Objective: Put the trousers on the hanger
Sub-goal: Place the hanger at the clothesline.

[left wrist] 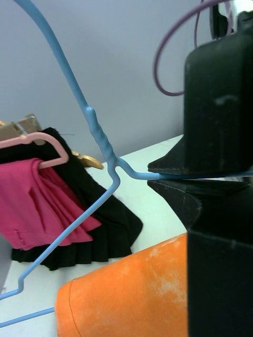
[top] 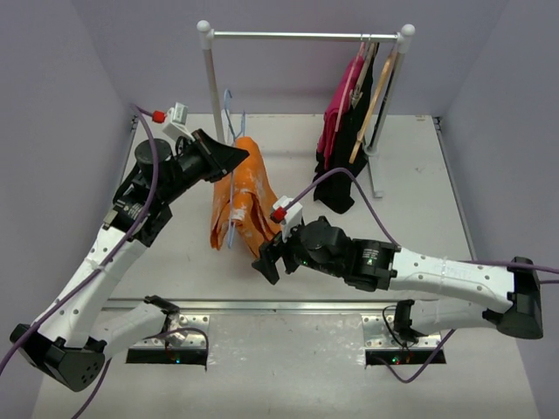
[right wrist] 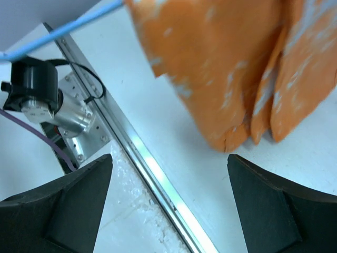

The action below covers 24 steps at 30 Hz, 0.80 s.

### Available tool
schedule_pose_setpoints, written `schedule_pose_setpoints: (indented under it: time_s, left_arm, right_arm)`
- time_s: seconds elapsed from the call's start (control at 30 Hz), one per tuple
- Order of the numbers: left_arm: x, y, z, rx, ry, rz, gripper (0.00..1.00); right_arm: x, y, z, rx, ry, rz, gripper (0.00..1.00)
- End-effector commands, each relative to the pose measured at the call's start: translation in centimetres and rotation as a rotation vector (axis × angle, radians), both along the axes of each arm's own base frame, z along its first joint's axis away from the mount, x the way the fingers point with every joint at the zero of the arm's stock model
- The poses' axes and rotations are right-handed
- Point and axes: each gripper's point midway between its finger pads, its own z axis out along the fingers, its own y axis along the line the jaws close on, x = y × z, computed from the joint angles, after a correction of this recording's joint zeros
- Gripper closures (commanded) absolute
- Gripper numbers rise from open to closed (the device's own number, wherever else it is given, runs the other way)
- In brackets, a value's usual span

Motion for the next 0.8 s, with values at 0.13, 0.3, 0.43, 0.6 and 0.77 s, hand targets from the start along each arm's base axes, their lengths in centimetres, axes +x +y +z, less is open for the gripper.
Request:
schedule_pose_setpoints:
  time_s: [0.13, 0.3, 0.43, 0.6, 0.77]
  left_arm:
    - [-1.1, 1.4, 13.2, -0.208, -0.369, 0.096, 1.0]
    - [-1.8, 1.8, 14.2, -0.243, -0.393, 0.1, 1.0]
    - [-2.2, 2.2, 14.2, -0.244, -0.393, 0.113, 1.0]
    - [-2.7, 2.4, 13.8, -0.242, -0.389, 0.109, 1.0]
    - [-3.5, 2.5, 14.0, -0.246, -0.394, 0.093, 1.0]
  right_arm:
    - [1.7, 0.2, 0.9, -0.024, -0.148, -0.192, 0.13]
    - [4.7, 0.9, 1.8, -0.06, -0.207, -0.262, 0.12]
    - [8.0, 2.0, 2.9, -0.031, -0.216, -0.238, 0.05]
    - [10.6, 3.2, 3.1, -0.07, -0.277, -0.211, 0.01]
    - [10.8, 3.1, 1.5, -0.025, -0.25, -0.166, 0.01]
